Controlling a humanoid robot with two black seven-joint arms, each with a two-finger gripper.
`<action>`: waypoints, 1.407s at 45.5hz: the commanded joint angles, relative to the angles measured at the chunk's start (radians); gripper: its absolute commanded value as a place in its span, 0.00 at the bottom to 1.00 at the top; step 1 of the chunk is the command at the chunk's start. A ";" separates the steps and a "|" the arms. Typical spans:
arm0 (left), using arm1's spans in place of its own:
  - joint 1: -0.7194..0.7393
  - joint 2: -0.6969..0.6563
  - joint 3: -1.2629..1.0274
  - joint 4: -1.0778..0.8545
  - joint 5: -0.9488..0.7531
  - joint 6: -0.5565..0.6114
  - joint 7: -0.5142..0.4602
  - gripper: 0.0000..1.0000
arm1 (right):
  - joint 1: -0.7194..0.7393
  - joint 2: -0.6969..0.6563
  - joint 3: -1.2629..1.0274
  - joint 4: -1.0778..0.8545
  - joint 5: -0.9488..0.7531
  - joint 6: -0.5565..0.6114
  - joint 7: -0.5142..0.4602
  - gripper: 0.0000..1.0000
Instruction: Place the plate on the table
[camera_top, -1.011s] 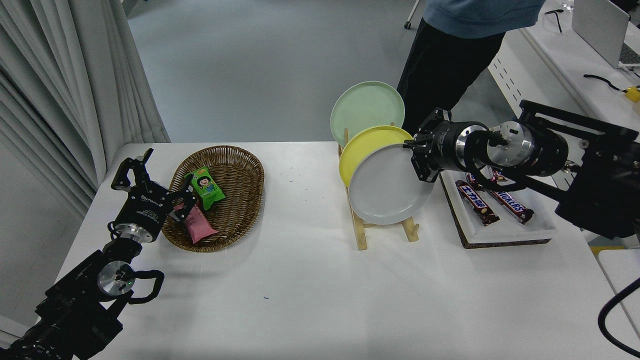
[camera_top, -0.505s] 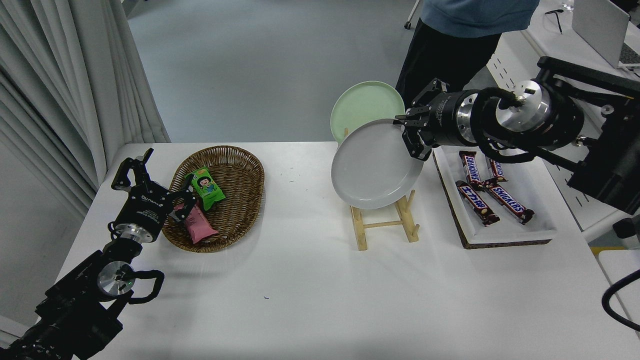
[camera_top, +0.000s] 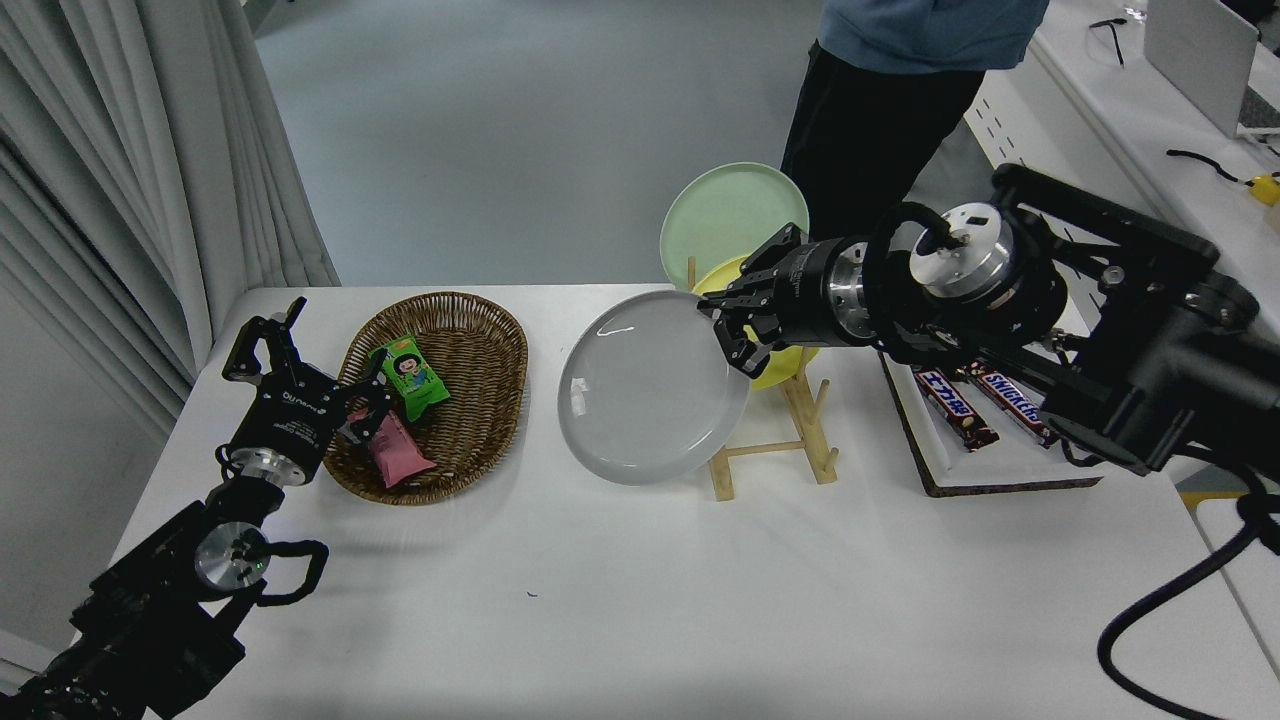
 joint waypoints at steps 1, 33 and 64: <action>0.000 -0.001 0.000 0.000 0.000 0.000 0.000 1.00 | -0.080 0.090 0.043 -0.040 0.100 -0.024 0.011 0.00; 0.000 -0.001 0.000 0.000 0.000 0.000 0.000 1.00 | -0.177 0.203 -0.053 -0.321 0.355 -0.024 0.033 0.00; 0.000 0.000 0.000 0.000 0.000 0.000 0.000 1.00 | -0.229 0.234 -0.182 -0.362 0.444 -0.024 0.031 0.00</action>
